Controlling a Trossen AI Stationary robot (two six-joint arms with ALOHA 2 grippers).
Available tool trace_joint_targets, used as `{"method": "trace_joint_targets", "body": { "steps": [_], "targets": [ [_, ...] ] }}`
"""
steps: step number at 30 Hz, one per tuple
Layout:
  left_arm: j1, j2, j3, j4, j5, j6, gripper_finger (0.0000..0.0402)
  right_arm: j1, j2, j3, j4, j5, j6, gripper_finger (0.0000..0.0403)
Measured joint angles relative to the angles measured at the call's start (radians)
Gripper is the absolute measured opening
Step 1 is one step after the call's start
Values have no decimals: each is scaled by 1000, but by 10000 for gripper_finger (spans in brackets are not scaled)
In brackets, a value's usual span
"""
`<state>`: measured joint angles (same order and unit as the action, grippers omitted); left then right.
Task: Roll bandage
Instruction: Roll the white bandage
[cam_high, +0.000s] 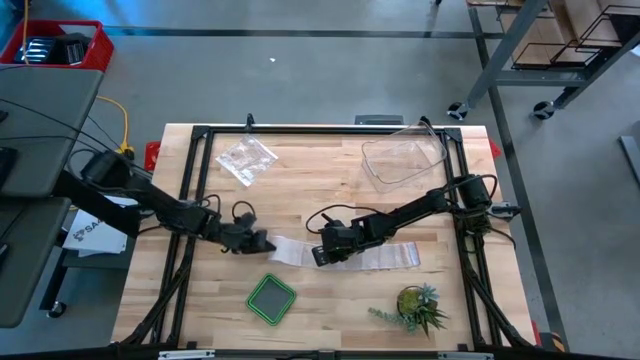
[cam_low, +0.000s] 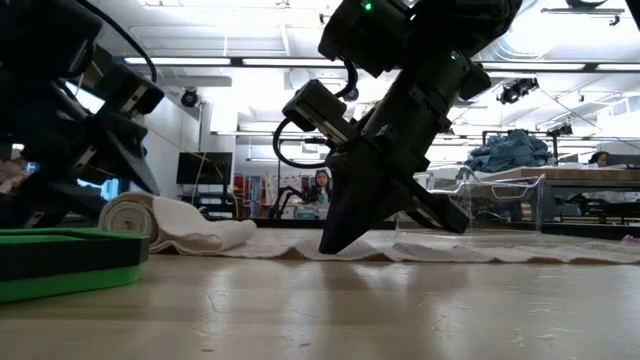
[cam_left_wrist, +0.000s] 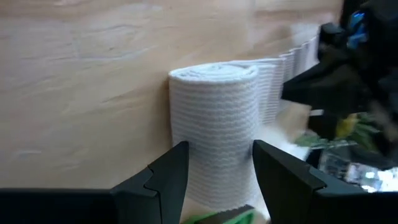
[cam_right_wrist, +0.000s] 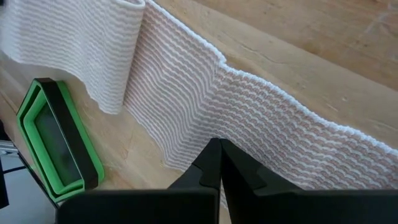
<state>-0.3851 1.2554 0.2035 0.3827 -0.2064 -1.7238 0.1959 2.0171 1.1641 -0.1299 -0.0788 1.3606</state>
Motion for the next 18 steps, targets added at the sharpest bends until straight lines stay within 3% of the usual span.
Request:
{"method": "trace_joint_targets", "body": {
  "steps": [5,11,18],
  "targets": [
    [0,21,0,-1,14,-1,147,0,0,0,0,0,0,0],
    [0,20,0,-2,3,1,16,0,0,0,1,0,0,0],
    [0,20,0,-4,-7,-19,4,0,0,0,18,0,0,0]
  ]
}}
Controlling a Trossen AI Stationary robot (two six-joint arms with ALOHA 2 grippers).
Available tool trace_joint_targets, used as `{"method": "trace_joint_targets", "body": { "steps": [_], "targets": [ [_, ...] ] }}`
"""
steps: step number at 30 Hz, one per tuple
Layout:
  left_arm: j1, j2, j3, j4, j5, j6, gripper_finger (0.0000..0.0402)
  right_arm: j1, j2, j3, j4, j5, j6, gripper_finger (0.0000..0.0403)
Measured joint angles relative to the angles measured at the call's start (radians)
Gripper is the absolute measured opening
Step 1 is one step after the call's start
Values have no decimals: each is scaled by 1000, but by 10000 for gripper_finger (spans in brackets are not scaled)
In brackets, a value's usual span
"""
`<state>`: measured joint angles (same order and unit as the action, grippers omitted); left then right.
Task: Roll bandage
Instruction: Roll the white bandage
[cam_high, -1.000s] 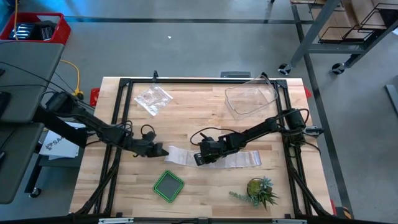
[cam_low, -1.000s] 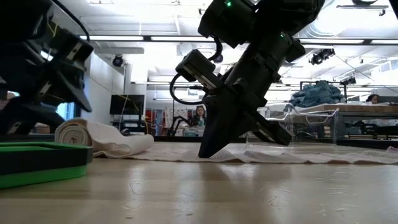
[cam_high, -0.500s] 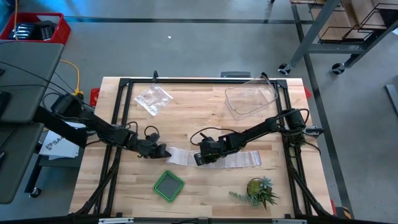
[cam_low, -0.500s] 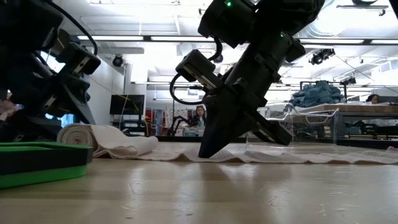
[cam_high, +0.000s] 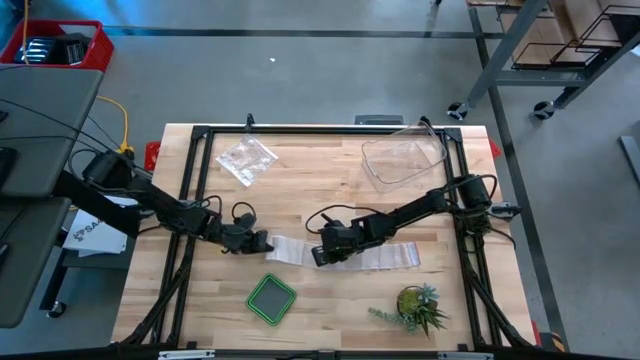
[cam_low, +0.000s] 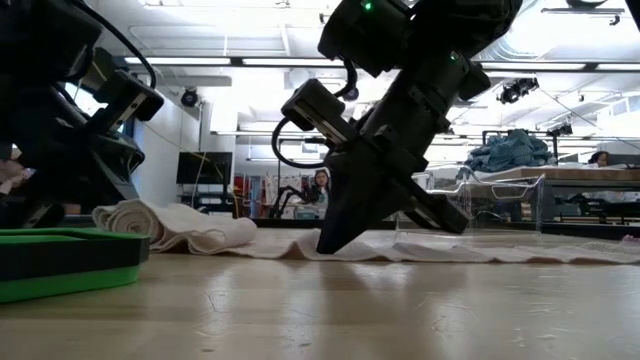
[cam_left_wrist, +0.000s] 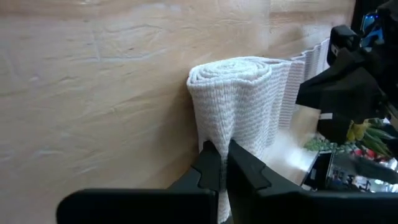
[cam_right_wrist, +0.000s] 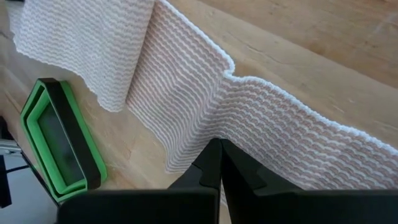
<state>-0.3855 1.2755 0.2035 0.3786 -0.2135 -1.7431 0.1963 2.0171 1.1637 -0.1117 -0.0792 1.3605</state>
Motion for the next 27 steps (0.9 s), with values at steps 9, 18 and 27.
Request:
{"method": "trace_joint_targets", "body": {
  "steps": [9,18,27],
  "targets": [
    [-65,-151,0,-212,21,-59,1,7,1,0,15,-1,16,0],
    [-107,-362,0,-453,-28,-141,1,6,1,0,23,-3,30,0],
    [-68,-327,136,-673,28,-38,0,6,1,0,26,-4,48,0]
  ]
}}
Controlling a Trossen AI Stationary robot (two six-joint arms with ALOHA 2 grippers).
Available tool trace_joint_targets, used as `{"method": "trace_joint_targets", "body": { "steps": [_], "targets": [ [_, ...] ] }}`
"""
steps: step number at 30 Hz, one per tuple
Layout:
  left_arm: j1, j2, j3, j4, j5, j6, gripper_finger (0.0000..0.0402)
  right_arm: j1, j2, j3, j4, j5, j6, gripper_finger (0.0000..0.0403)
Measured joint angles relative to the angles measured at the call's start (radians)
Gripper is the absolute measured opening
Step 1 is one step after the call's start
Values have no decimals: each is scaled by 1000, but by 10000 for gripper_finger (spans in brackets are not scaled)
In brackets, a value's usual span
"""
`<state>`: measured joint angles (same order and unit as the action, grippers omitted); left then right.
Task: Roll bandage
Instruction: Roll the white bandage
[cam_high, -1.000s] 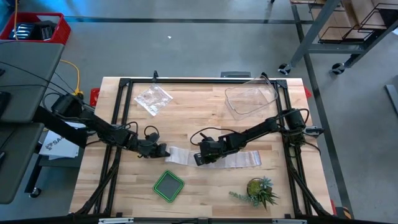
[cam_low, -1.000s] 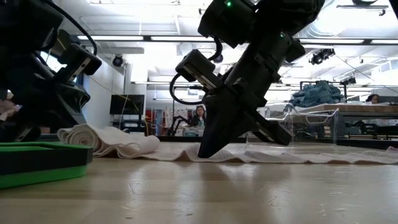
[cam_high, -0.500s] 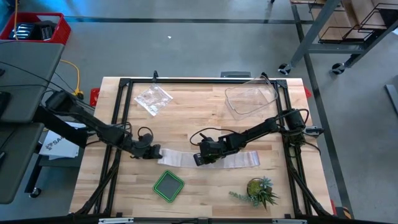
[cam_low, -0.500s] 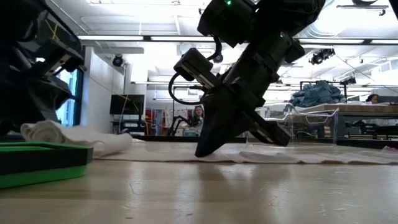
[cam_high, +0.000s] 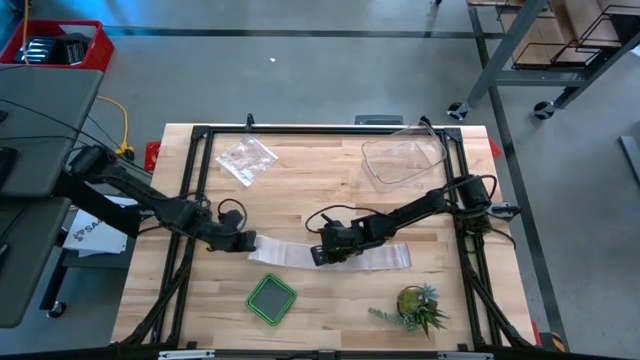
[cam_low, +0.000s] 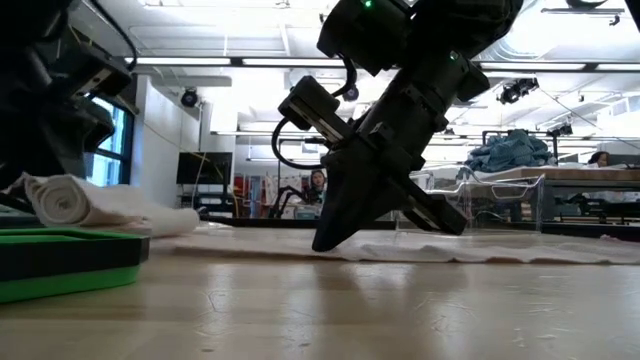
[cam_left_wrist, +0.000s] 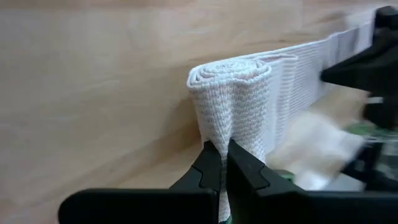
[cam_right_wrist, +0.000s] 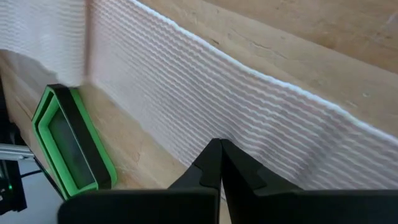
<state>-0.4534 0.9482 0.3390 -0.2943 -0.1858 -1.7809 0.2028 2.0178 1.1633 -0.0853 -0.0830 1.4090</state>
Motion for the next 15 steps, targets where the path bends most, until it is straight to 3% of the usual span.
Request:
{"method": "trace_joint_targets", "body": {
  "steps": [9,15],
  "targets": [
    [50,147,136,-76,29,90,0,0,0,0,-2,0,0,0],
    [55,266,219,-141,29,66,0,1,0,0,-3,13,0,0]
  ]
}}
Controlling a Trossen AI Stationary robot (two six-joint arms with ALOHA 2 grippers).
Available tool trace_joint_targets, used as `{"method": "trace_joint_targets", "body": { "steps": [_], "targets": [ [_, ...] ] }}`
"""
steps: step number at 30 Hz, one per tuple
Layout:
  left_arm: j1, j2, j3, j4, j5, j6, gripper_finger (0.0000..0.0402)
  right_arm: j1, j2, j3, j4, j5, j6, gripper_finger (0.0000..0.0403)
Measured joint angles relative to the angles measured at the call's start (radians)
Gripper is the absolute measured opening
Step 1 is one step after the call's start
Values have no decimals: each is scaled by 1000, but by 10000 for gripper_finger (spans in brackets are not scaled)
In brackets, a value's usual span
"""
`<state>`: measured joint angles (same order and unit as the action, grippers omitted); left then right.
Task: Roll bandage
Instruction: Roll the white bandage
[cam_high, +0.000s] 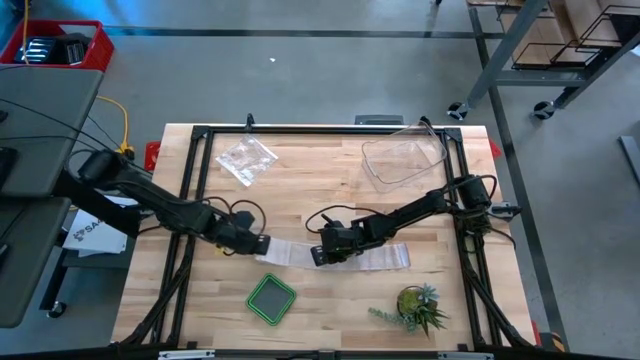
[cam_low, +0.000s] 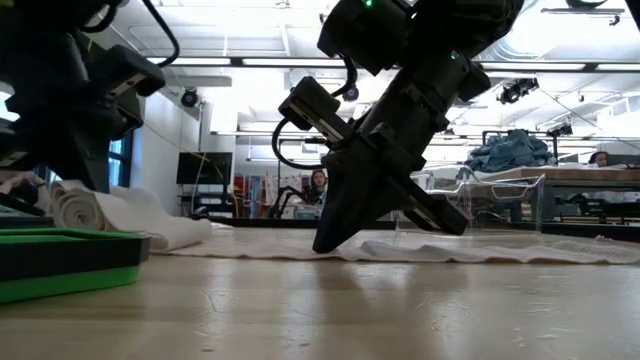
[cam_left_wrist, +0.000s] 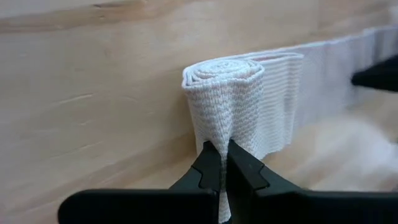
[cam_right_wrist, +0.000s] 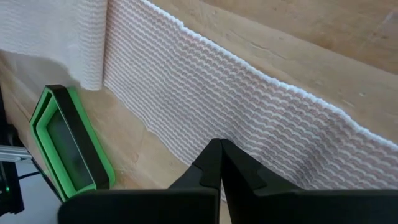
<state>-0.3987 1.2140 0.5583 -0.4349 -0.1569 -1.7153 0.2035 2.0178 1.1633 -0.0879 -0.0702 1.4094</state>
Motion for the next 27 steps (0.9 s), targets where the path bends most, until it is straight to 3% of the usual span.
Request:
{"method": "trace_joint_targets", "body": {
  "steps": [9,17,27],
  "targets": [
    [0,62,117,-36,-66,-7,0,0,0,0,-1,9,-3,0],
    [17,173,176,-40,-38,44,0,0,0,0,-2,9,-19,0],
    [46,165,253,-150,-71,57,0,0,0,0,-2,9,-22,0]
  ]
}}
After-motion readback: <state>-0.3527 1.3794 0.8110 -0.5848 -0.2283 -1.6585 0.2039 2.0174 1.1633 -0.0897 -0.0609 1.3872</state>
